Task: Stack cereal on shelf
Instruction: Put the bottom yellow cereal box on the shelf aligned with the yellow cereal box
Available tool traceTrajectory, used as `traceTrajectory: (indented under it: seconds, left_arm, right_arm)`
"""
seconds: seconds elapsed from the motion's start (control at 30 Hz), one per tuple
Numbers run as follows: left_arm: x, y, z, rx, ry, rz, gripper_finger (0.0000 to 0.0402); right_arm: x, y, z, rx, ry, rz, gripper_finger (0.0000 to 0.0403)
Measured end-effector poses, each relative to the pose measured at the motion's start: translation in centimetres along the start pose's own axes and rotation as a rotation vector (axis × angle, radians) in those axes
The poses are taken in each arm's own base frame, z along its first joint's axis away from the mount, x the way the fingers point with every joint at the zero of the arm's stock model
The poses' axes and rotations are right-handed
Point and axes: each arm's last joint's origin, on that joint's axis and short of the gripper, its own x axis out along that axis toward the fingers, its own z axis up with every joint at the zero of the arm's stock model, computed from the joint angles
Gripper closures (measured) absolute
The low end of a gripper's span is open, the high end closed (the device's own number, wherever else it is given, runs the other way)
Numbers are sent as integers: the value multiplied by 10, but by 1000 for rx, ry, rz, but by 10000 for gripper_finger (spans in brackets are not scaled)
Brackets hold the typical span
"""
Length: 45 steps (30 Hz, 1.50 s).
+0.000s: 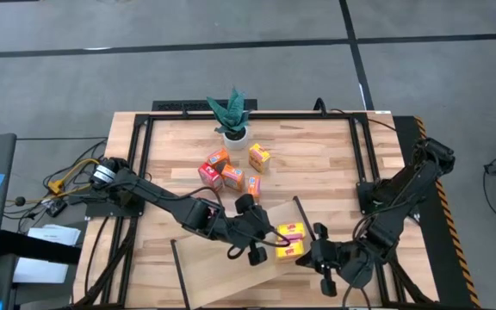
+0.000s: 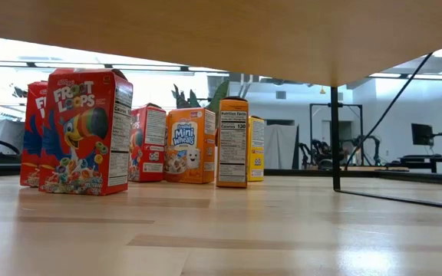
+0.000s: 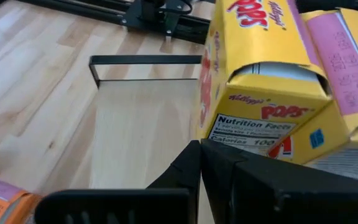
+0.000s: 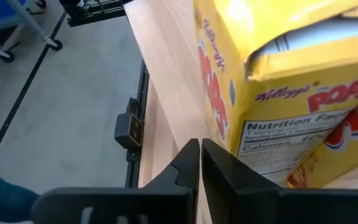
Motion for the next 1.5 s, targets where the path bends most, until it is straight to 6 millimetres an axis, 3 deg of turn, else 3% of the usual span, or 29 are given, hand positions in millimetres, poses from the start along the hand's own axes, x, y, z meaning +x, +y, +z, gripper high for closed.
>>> traceTrajectory:
  seconds: [0.33,0.67,1.07,1.3,1.5]
  left_arm:
    - [-3,-7,-2,-23,1,-39,401]
    - [-6,-12,-4,-48,-2,-53,401]
    - [-6,-13,-5,-63,6,-49,401]
    - [-9,-14,-12,-96,74,-46,401]
    - [-18,-24,-23,-164,105,-32,401]
  right_arm:
    - [-1,0,-2,-2,13,-7,387]
    - [0,-4,-4,13,36,-43,365]
    - [-2,-7,-5,8,51,-59,384]
    - [-16,-4,-4,10,43,-23,365]
    - [-29,-8,0,8,41,-15,378]
